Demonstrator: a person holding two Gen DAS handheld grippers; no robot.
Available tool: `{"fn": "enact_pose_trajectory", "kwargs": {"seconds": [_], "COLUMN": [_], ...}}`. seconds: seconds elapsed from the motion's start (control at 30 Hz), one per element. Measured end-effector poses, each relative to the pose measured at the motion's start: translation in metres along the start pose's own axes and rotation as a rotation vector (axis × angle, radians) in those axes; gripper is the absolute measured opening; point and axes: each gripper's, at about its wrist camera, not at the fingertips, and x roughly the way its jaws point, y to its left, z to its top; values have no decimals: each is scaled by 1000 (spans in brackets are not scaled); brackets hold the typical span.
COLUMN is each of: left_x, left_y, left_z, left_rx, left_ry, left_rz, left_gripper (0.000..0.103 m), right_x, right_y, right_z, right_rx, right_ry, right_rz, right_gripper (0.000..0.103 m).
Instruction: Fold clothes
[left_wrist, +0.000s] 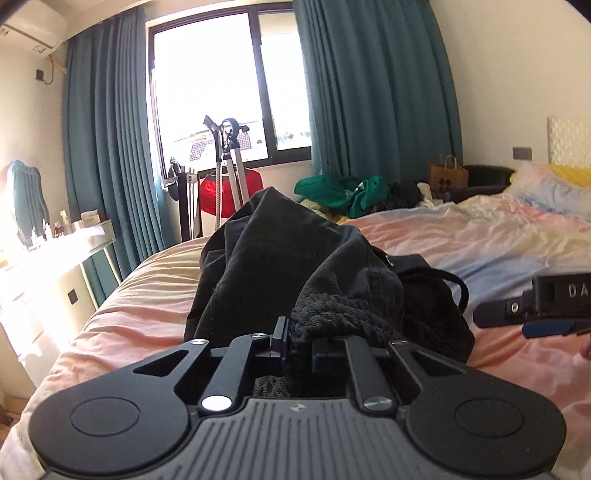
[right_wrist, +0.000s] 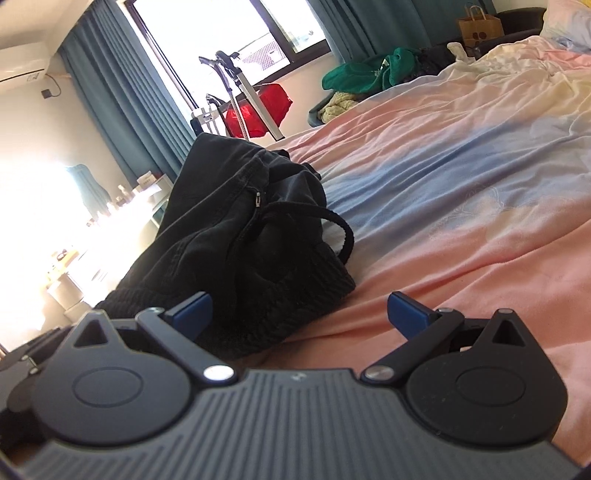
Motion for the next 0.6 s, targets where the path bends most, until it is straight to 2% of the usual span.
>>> {"fn": "enact_pose_trajectory", "kwargs": {"seconds": [0.1, 0.2, 0.23, 0.3, 0.37, 0.5, 0.6], "left_x": [-10, -19, -22, -28, -30, -37, -40], "left_y": [35, 67, 75, 88, 96, 108, 107], "left_z": [13, 17, 16, 14, 13, 9, 7], "left_rx": [-177, -312, -337, -379, -408, -416, -397], "left_ry": [-23, -25, -29, -34, -29, -21, -19], "left_rz": [10, 20, 31, 47, 60, 93, 117], "left_gripper": [11, 11, 11, 11, 11, 11, 12], "right_x": [2, 9, 12, 18, 32, 54, 59], "right_y": [5, 26, 35, 54, 72, 92, 86], "right_z": [-1, -6, -8, -12, -20, -42, -33], "right_rx": [-24, -119, -171, -278, -407, -621, -585], "right_ry": [-7, 25, 26, 31, 72, 87, 26], "right_rz": [25, 81, 73, 55, 23, -87, -141], "right_gripper": [103, 103, 103, 103, 103, 102, 98]}}
